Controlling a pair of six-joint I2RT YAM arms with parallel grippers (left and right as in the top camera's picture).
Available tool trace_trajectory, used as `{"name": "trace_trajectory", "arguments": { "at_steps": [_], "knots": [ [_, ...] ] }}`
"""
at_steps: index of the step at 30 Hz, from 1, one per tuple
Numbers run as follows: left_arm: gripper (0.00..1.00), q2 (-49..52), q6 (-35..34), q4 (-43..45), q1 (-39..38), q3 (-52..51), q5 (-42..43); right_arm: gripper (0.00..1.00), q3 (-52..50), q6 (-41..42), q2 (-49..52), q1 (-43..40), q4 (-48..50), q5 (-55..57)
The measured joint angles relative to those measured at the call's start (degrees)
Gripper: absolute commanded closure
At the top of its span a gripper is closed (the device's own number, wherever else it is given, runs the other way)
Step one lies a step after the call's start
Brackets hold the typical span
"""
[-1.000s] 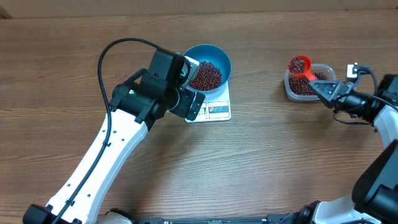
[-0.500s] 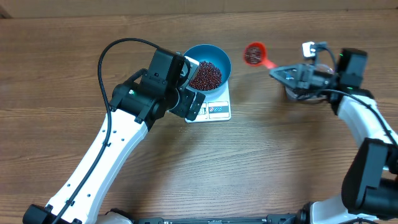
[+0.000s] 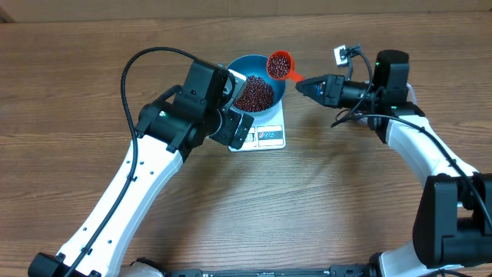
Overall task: Scoop item into bowl and weigh 150g on scale
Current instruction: 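Lift the filled scoop and carry it over the teal bowl, then tilt the red scoop to pour beans into the teal bowl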
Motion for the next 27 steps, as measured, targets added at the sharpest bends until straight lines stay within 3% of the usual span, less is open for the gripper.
{"name": "trace_trajectory", "arguments": {
  "at_steps": [12,27],
  "knots": [
    [0.00,0.0,0.0,0.0,0.0,0.0,0.0,0.96,0.0,-9.5,0.0,5.6,-0.1,11.9],
    [0.00,0.0,0.0,0.0,0.0,0.0,0.0,0.96,0.0,-39.0,0.0,13.1,-6.7,33.2]
  ]
}}
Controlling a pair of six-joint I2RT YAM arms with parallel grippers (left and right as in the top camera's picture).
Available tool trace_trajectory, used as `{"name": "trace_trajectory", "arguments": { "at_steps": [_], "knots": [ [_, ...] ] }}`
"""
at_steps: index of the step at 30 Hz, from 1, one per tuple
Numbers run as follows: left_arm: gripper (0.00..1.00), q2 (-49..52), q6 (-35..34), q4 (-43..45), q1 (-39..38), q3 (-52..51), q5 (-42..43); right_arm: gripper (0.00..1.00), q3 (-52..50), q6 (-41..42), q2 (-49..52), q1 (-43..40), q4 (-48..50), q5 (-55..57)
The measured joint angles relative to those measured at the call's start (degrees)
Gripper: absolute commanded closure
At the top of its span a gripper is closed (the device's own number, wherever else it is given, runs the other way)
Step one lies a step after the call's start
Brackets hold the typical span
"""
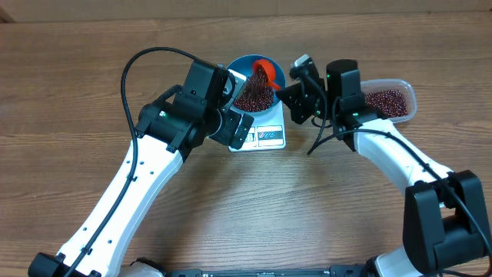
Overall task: Scoop item into bowl and weigh 150g on scale
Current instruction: 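Tilt the red scoop to pour beans into the teal bowl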
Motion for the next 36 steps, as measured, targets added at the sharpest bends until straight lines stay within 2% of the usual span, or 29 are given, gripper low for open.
{"name": "trace_trajectory", "arguments": {
  "at_steps": [5,14,22,30,36],
  "knots": [
    [0.00,0.0,0.0,0.0,0.0,0.0,0.0,0.96,0.0,-10.2,0.0,2.0,-2.2,5.6],
    [0.00,0.0,0.0,0.0,0.0,0.0,0.0,0.96,0.0,-19.7,0.0,5.9,-2.7,14.2],
    [0.00,0.0,0.0,0.0,0.0,0.0,0.0,0.96,0.0,-21.7,0.0,7.3,-2.6,19.8],
    [0.00,0.0,0.0,0.0,0.0,0.0,0.0,0.93,0.0,-21.2,-0.5,7.3,-2.5,20.7],
    [0.00,0.0,0.0,0.0,0.0,0.0,0.0,0.95,0.0,-19.5,-3.3,7.3,-2.4,20.8]
  ]
}}
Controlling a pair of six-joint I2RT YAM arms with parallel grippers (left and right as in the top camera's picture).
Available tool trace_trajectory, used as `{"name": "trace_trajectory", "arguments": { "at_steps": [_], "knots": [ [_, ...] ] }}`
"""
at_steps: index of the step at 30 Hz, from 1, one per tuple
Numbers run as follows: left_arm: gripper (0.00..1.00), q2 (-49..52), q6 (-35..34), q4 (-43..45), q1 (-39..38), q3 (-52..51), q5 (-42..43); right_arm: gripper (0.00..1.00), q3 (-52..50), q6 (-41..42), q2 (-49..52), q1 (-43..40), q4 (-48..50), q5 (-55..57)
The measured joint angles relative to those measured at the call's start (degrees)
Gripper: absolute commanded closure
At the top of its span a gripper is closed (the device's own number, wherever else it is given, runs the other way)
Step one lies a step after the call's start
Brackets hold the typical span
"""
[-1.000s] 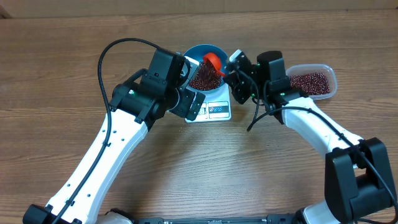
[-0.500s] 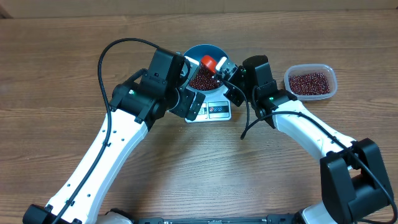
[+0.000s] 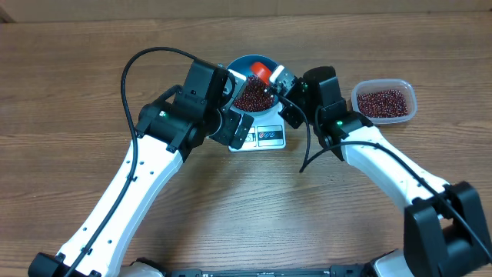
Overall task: Scoop item into bowl and weigh 150g on scale
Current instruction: 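Tilt the red scoop to pour beans into the teal bowl, then move the empty scoop back over the bean tub with the right gripper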
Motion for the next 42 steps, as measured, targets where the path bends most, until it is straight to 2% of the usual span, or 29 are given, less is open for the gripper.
{"name": "trace_trajectory", "arguments": {
  "at_steps": [4,6,11,13,14,35,42],
  "knots": [
    [0.00,0.0,0.0,0.0,0.0,0.0,0.0,0.95,0.0,2.3,-1.9,0.0,0.0,0.0],
    [0.00,0.0,0.0,0.0,0.0,0.0,0.0,0.90,0.0,3.7,-2.5,0.0,0.0,0.0],
    [0.00,0.0,0.0,0.0,0.0,0.0,0.0,0.86,0.0,5.6,-3.1,0.0,-0.5,-0.3],
    [0.00,0.0,0.0,0.0,0.0,0.0,0.0,0.96,0.0,5.9,-3.1,0.0,-1.2,-0.5],
    [0.00,0.0,0.0,0.0,0.0,0.0,0.0,0.96,0.0,5.7,-3.1,0.0,-1.7,-0.6],
    [0.00,0.0,0.0,0.0,0.0,0.0,0.0,0.96,0.0,6.8,-3.1,0.0,0.7,-0.7],
    [0.00,0.0,0.0,0.0,0.0,0.0,0.0,0.96,0.0,10.4,-4.3,0.0,-0.9,-0.6]
  ]
}}
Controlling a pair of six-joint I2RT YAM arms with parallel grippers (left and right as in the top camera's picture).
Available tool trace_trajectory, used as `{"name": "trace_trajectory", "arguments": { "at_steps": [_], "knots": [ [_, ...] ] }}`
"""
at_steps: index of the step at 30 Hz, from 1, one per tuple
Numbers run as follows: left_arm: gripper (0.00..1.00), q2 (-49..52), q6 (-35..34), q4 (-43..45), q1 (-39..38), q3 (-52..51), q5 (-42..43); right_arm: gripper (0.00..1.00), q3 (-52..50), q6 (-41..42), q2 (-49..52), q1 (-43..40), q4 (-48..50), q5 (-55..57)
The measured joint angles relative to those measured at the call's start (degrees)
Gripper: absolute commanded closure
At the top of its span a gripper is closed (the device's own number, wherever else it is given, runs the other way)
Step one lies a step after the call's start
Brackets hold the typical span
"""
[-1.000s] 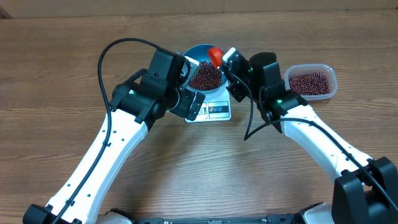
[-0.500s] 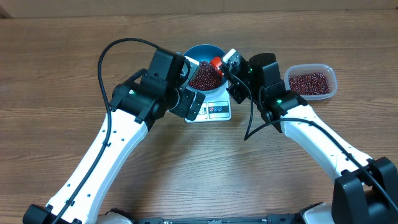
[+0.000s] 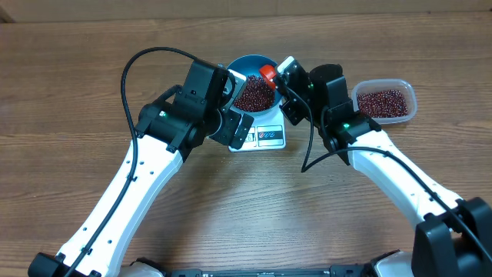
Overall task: Scoop item into bowl and weigh 150g on scale
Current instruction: 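Move the empty scoop back over the bean tub with the right gripper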
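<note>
A blue bowl (image 3: 244,65) heaped with dark red beans (image 3: 252,94) stands on a white scale (image 3: 269,137) at the middle back of the table. My right gripper (image 3: 278,81) is shut on the handle of a red scoop (image 3: 267,73), which hangs turned over above the bowl's back right rim. My left gripper (image 3: 234,83) sits against the bowl's left rim. Its fingers are hidden under the wrist, so its state does not show.
A clear plastic tub (image 3: 386,101) of red beans stands to the right of the scale, just beyond my right arm. The left arm's black cable (image 3: 146,58) loops over the table at the left. Bare wooden table (image 3: 77,92) lies around them.
The red scoop has shifted slightly to the right, from over the back of the bowl to its back right rim. My right wrist has drawn back a little. The left arm is unchanged.
First my right gripper held the scoop level at the bowl's back right rim. Then the scoop was tipped over the beans in the bowl. After that it was turned down over the bowl's back, and now it sits at the back right rim. The left arm stayed put.
</note>
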Motion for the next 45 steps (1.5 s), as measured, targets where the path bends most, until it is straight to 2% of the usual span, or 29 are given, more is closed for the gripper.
{"name": "trace_trajectory", "arguments": {
  "at_steps": [10,17,21,28,36,41,45],
  "knots": [
    [0.00,0.0,0.0,0.0,0.0,0.0,0.0,0.96,0.0,4.3,-11.6,0.0,-6.4,0.2],
    [0.00,0.0,0.0,0.0,0.0,0.0,0.0,0.96,0.0,4.9,-20.4,0.0,-15.4,1.6],
    [0.00,0.0,0.0,0.0,0.0,0.0,0.0,0.96,0.0,5.9,-21.6,0.0,-19.5,6.1],
    [0.00,0.0,0.0,0.0,0.0,0.0,0.0,0.96,0.0,13.3,-21.7,-1.3,-20.0,18.9],
    [0.00,0.0,0.0,0.0,0.0,0.0,0.0,0.96,0.0,18.9,-21.1,-14.7,-21.0,23.3],
    [0.00,0.0,0.0,0.0,0.0,0.0,0.0,0.96,0.0,19.5,-16.0,-25.2,-21.8,18.8],
    [0.01,0.0,0.0,0.0,0.0,0.0,0.0,0.96,0.0,19.0,-10.5,-28.5,-22.2,15.7]
  ]
}}
